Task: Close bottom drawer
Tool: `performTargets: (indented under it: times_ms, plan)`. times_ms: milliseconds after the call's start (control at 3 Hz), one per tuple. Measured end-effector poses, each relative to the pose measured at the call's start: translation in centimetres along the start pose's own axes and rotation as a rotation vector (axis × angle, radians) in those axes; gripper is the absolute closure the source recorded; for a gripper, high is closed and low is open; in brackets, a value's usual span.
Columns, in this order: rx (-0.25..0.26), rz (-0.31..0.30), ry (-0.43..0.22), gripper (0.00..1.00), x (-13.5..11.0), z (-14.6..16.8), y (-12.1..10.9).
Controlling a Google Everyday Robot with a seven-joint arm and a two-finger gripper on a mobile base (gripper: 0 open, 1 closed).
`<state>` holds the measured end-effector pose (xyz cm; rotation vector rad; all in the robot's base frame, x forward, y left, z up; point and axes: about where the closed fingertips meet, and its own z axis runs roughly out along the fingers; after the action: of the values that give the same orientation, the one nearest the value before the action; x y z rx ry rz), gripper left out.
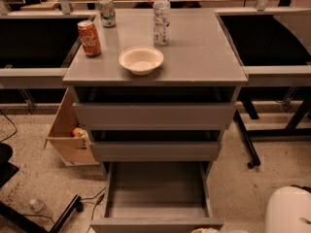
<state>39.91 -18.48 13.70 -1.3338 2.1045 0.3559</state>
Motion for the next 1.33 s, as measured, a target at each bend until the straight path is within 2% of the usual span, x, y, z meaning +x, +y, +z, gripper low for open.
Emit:
performTargets:
  times_ms: [333, 667, 1000, 1333]
  plan:
    - [0.0, 0.0, 0.0, 1.0, 0.0, 0.0, 0.0]
    - [-0.004, -0.016, -0.023, 1.0, -0.3, 1.9, -1.5]
    - [-0.009, -0.027, -0.032, 1.0, -0.3, 2.6, -2.1]
    - [-0.017, -0.046, -0.042, 1.0, -0.8, 3.7, -3.7]
